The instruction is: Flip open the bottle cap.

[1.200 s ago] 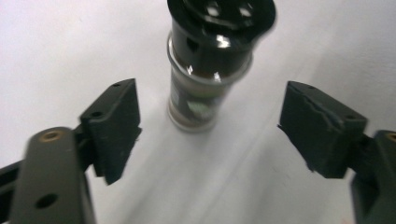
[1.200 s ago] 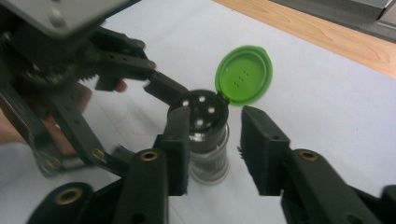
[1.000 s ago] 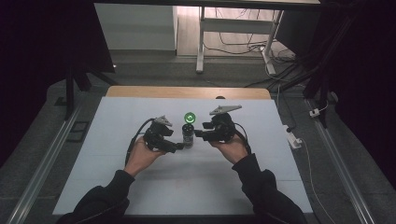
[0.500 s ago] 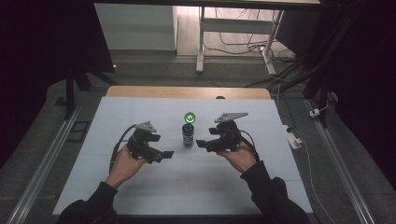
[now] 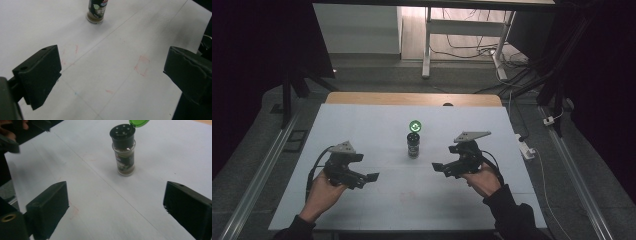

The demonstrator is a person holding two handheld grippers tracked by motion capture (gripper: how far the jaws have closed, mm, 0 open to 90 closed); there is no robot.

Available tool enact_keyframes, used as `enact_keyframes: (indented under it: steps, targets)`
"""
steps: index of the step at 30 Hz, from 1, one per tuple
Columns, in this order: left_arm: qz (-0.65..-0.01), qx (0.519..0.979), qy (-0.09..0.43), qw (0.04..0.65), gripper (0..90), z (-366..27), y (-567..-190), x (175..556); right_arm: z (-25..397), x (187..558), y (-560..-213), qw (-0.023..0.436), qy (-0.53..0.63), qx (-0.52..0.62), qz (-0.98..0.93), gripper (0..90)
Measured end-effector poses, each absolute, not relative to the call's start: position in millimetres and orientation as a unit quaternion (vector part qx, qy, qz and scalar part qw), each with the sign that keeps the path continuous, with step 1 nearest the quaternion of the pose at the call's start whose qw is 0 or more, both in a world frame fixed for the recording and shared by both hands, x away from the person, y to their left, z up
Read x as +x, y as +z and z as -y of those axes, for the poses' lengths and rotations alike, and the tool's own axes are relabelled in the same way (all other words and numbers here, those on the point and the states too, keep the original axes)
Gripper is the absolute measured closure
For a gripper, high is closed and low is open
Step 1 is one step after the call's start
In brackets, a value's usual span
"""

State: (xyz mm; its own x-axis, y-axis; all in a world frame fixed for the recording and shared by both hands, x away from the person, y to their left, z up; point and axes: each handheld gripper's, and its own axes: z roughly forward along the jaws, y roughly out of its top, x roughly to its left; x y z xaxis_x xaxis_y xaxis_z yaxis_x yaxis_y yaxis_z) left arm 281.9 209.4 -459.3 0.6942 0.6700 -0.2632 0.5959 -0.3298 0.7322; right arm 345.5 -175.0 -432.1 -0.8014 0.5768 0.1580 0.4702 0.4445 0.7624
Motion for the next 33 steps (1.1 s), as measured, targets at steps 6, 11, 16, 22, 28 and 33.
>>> enact_keyframes:
  steps: [6,11,16,22,28,33]
  targets:
    - [-0.407,0.797,0.053,0.443,0.2,-231.8,-459.7,259.5,193.1,334.5,-435.4,0.081,0.433,0.311,-0.842,0.0]
    - [-0.420,0.786,0.071,0.449,0.3,-248.4,-460.4,241.6,207.9,326.1,-438.2,0.089,0.428,0.319,-0.841,0.0]
    - [-0.427,0.778,0.077,0.454,1.1,-261.8,-463.8,226.9,223.6,315.9,-438.4,0.104,0.426,0.327,-0.837,0.0]
    - [-0.439,0.771,0.090,0.451,1.2,-275.7,-467.1,211.6,247.9,301.5,-440.9,0.124,0.428,0.351,-0.824,0.0]
    - [-0.458,0.764,0.090,0.446,0.5,-287.1,-472.6,198.1,266.6,292.4,-445.7,0.133,0.425,0.379,-0.811,0.0]
    - [-0.470,0.764,0.103,0.431,0.0,-293.5,-476.1,189.3,281.9,283.5,-449.0,0.137,0.421,0.399,-0.803,0.0]
